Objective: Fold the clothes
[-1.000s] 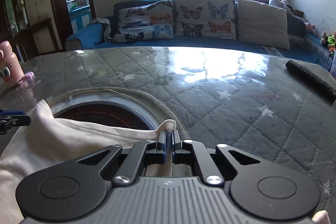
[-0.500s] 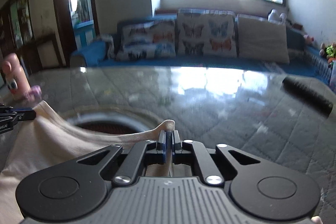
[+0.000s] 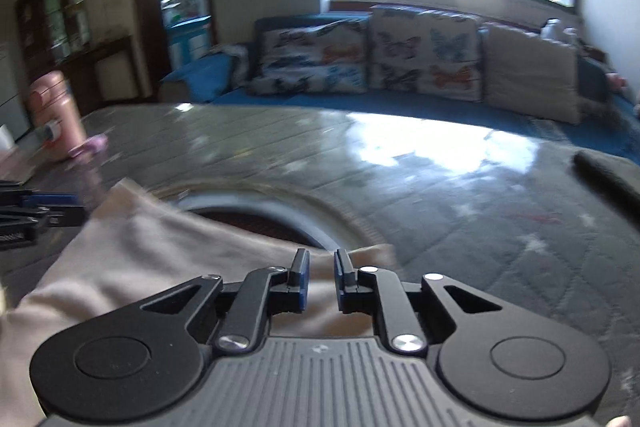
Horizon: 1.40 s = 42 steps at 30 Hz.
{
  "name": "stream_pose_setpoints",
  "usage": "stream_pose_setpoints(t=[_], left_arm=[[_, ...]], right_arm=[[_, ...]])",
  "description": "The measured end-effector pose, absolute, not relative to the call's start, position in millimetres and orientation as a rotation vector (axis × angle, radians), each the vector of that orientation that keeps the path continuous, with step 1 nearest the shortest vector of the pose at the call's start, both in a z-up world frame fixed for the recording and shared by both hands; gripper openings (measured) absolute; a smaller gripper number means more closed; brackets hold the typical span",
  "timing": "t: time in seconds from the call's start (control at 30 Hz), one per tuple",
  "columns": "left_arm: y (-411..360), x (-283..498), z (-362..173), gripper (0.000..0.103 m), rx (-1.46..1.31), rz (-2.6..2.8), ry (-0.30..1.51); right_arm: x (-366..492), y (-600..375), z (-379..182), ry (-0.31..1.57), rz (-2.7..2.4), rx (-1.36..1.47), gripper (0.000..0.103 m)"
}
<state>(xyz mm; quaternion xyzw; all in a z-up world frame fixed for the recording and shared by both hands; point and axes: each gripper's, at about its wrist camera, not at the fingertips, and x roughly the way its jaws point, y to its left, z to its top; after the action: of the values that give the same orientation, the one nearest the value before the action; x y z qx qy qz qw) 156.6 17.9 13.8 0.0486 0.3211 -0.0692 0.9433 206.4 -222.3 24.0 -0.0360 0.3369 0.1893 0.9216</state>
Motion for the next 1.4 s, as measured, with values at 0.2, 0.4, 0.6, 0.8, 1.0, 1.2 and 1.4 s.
stream_pose_setpoints(t=[0.2,0.4,0.6,0.8,1.0,1.2,1.4], left_arm=[[-2,138,4,0.026,0.15,-0.244,0.699],[-5,120,-5,0.027,0.181,-0.238,0.724],[-3,98,-2,0.034,0.18,-0.217,0.718],[-20,58,6,0.043,0.231,-0.248,0.672],[-46,17,2,0.047,0.292,-0.307,0.648],[-65,-8,-4,0.051,0.348,-0.333,0.624],[-71,-8,9,0.052,0.309,-0.331,0.588]], right_arm=[[185,-192,19,0.725,0.503,-0.153,0.029],[168,-179,9,0.778,0.549,-0.2,0.032],[138,-188,11,0.792,0.573,-0.227,0.038],[88,-205,19,0.793,0.615,-0.242,0.044],[39,-213,24,0.787,0.697,-0.268,0.051],[-2,-214,23,0.739,0.719,-0.344,0.054],[-11,-252,41,0.712,0.654,-0.201,0.055]])
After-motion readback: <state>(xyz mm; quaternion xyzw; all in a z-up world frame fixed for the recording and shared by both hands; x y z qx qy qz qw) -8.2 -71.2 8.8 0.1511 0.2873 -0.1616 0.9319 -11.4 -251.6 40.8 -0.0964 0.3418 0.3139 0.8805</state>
